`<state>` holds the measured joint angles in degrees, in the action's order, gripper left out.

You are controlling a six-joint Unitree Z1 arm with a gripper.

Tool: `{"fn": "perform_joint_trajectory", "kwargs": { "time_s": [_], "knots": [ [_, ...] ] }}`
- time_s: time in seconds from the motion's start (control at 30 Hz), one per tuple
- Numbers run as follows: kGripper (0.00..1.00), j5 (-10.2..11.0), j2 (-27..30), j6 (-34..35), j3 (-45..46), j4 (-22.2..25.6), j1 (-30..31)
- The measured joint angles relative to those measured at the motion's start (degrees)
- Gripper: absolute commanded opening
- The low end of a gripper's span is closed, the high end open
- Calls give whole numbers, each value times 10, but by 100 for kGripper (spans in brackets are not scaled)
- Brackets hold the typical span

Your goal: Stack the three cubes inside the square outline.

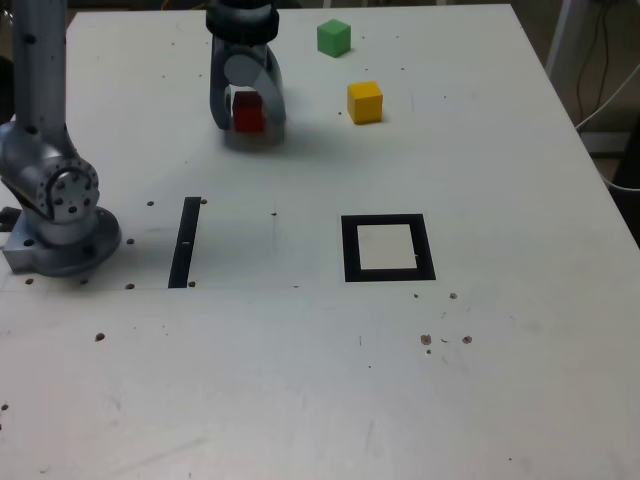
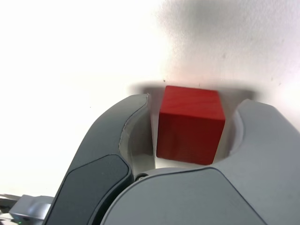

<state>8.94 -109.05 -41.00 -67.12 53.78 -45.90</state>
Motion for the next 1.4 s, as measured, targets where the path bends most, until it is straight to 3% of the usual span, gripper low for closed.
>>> {"fn": "perform_joint_trajectory", "kwargs": {
  "time_s": [0.1, 0.53, 0.67, 0.77, 1.0, 1.1, 1.4],
  "knots": [
    [25, 2, 0, 10, 6, -20, 0],
    [20, 10, 1, 10, 9, -26, 0],
    [20, 7, 3, 7, -1, 0, 9],
    [20, -11, 19, 7, -21, 42, 29],
    [21, -43, 42, 32, -44, 98, 116],
    [21, -41, 47, 60, -48, 115, 174],
    [21, -33, 78, 236, -62, 155, 343]
  ]
}}
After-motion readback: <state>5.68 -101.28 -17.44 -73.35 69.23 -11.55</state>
